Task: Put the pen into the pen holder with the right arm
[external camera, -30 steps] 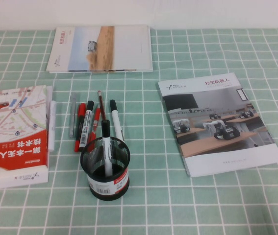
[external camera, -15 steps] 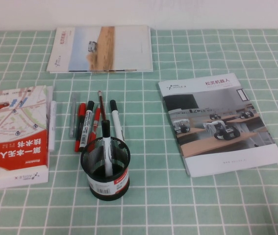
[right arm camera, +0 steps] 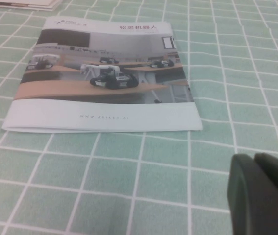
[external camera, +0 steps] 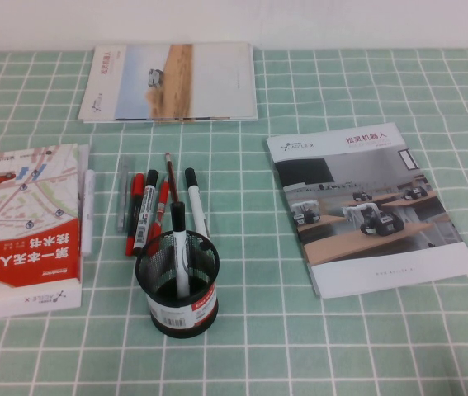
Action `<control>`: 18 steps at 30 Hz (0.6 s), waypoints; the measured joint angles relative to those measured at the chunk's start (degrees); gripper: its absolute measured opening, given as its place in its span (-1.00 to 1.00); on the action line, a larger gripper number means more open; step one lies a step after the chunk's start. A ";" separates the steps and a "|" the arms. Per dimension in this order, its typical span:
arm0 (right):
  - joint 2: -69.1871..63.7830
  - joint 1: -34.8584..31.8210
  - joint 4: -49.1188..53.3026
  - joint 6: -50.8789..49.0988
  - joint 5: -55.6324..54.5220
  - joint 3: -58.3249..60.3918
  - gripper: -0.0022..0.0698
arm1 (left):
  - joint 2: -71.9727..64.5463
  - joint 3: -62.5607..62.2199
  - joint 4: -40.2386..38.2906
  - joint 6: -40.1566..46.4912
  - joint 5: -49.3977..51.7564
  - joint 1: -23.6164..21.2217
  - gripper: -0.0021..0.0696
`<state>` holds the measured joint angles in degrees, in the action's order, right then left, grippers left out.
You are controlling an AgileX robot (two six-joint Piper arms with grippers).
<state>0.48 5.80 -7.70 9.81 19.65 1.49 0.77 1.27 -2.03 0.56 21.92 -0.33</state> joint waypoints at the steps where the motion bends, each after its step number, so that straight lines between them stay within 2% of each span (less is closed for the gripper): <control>1: 0.00 0.00 -0.04 0.09 0.10 0.00 -0.99 | 0.00 0.00 0.00 0.00 0.00 0.00 -0.95; 18: 0.00 0.00 -1.39 0.46 0.09 0.00 -0.99 | 0.00 0.00 0.00 0.00 0.00 0.00 -0.95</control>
<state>0.48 5.80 -9.09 10.27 19.74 1.49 0.77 1.27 -2.03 0.56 21.92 -0.33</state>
